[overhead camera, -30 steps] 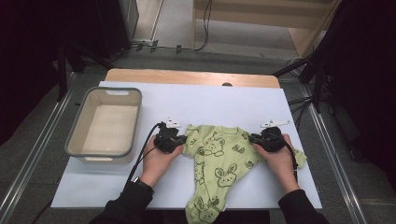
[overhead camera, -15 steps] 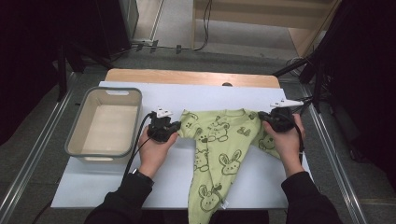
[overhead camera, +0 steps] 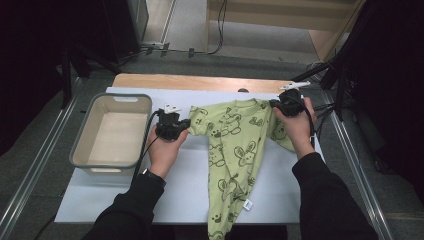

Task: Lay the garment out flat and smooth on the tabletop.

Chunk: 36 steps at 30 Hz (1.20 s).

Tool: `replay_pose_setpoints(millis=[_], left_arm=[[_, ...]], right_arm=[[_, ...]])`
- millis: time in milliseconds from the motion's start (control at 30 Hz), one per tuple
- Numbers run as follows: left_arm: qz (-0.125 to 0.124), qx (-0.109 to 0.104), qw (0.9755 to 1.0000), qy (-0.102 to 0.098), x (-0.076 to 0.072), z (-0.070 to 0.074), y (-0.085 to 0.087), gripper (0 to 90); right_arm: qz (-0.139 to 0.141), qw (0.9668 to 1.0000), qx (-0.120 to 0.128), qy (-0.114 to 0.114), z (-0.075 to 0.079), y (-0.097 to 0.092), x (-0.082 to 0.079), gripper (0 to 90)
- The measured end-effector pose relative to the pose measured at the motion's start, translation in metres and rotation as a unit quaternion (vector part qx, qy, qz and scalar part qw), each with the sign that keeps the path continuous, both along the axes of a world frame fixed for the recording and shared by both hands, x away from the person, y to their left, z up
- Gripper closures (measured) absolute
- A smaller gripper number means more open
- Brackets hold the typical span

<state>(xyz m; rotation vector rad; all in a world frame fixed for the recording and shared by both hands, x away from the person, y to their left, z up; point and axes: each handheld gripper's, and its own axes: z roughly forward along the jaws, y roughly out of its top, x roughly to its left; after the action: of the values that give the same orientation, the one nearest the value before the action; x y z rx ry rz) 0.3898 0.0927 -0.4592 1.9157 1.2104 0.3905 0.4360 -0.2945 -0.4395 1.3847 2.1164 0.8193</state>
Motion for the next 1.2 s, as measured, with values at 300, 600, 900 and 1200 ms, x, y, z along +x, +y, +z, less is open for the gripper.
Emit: replay_pose_setpoints(millis=[300, 600, 900, 1200], left_arm=[[0.011, 0.012, 0.9997, 0.016, 0.008, -0.009, 0.001, 88.0], [0.031, 0.009, 0.9994, 0.010, 0.011, -0.014, 0.001, 62.3], [-0.031, 0.015, 0.9994, 0.002, 0.000, -0.016, -0.020, 57.3], [-0.029, 0.063, 0.9966, 0.044, 0.008, -0.042, -0.037, 59.7]], right_arm=[[0.012, 0.9995, -0.022, 0.018, -0.010, 0.010, 0.020, 86.9], [0.016, 0.9991, 0.018, 0.034, -0.024, 0.009, 0.026, 54.7], [-0.017, 0.9973, 0.058, 0.041, -0.035, -0.016, -0.001, 44.1], [-0.048, 0.9930, 0.072, 0.081, -0.054, -0.042, -0.014, 37.9]])
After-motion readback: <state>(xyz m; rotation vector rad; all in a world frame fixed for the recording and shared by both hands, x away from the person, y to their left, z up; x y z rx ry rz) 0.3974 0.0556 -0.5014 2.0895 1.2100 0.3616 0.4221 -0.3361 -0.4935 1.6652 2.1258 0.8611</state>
